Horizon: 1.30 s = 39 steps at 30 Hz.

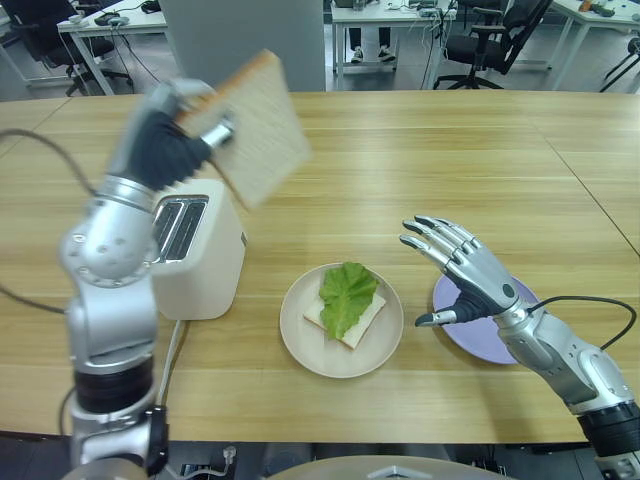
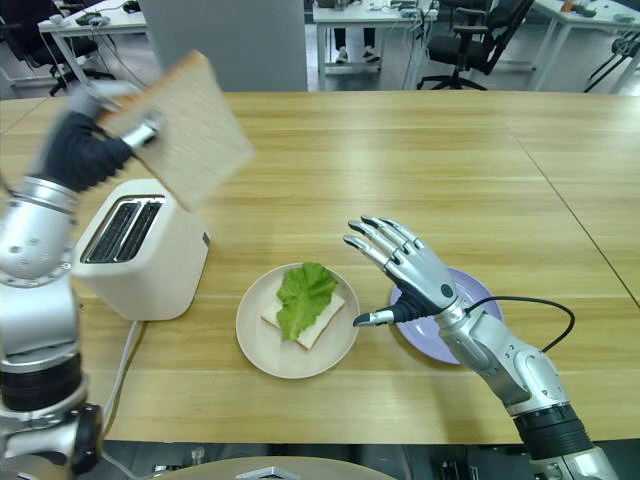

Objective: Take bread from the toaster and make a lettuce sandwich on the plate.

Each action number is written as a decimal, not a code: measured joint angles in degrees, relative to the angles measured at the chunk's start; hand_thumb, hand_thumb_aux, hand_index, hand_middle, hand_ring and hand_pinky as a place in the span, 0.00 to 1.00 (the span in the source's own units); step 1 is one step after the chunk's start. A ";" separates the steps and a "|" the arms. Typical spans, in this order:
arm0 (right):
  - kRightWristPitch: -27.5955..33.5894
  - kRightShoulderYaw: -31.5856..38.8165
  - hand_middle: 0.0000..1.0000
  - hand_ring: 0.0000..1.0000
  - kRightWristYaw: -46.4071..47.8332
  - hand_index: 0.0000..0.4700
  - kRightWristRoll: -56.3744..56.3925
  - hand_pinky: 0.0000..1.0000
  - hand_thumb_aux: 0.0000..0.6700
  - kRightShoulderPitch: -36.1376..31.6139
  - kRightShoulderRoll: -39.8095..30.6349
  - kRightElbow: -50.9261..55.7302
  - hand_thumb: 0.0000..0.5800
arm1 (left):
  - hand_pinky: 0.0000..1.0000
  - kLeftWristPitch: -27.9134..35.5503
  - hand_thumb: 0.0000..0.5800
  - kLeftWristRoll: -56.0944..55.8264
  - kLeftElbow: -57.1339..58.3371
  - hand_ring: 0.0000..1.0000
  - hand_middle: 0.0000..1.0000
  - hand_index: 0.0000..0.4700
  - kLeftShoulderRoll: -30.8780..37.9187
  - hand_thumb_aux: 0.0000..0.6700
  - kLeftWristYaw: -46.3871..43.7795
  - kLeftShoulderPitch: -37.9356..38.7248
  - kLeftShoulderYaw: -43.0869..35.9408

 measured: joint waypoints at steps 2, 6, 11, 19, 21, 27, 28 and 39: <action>-0.50 -0.43 0.00 0.00 -0.46 0.00 -0.72 0.00 0.00 0.43 -0.14 -1.55 0.00 | 1.00 3.11 1.00 -2.40 -1.16 1.00 1.00 0.98 -3.96 1.00 0.06 2.21 -1.61; -1.41 -0.88 0.00 0.00 -0.67 0.00 -2.05 0.00 0.00 2.29 -0.39 -4.09 0.00 | 1.00 7.57 1.00 -4.93 -3.16 1.00 1.00 0.98 -12.27 1.00 3.40 11.34 -6.53; -1.76 -0.43 0.00 0.00 -0.39 0.00 -4.07 0.00 0.00 3.18 0.10 -5.52 0.00 | 1.00 6.94 1.00 -3.01 -2.95 1.00 1.00 0.98 -15.89 1.00 8.68 22.22 -14.54; -3.05 7.01 0.00 0.00 6.00 0.00 -4.77 0.00 0.00 4.18 1.18 -3.82 0.00 | 1.00 1.52 1.00 3.41 1.18 1.00 1.00 0.98 -16.23 1.00 16.77 31.55 -23.73; -3.02 8.81 0.00 0.00 7.59 0.00 -4.92 0.00 0.00 4.23 1.52 -3.11 0.00 | 1.00 0.10 1.00 4.03 2.95 1.00 1.00 0.98 -16.50 1.00 18.26 32.26 -23.93; -2.41 12.04 0.00 0.00 11.25 0.00 -5.55 0.00 0.00 4.06 2.37 -0.69 0.00 | 1.00 -3.49 1.00 4.76 8.03 1.00 1.00 0.98 -17.90 1.00 22.02 32.51 -24.10; -2.26 12.47 0.00 0.00 11.76 0.00 -5.65 0.00 0.00 3.89 2.34 -0.24 0.00 | 1.00 -4.22 1.00 5.24 8.92 1.00 1.00 0.98 -17.91 1.00 22.83 32.48 -24.09; -0.92 13.60 0.00 0.00 13.52 0.00 -6.38 0.00 0.00 2.96 2.24 2.09 0.00 | 1.00 -9.67 1.00 7.49 15.05 1.00 1.00 0.98 -18.19 1.00 26.99 31.14 -23.75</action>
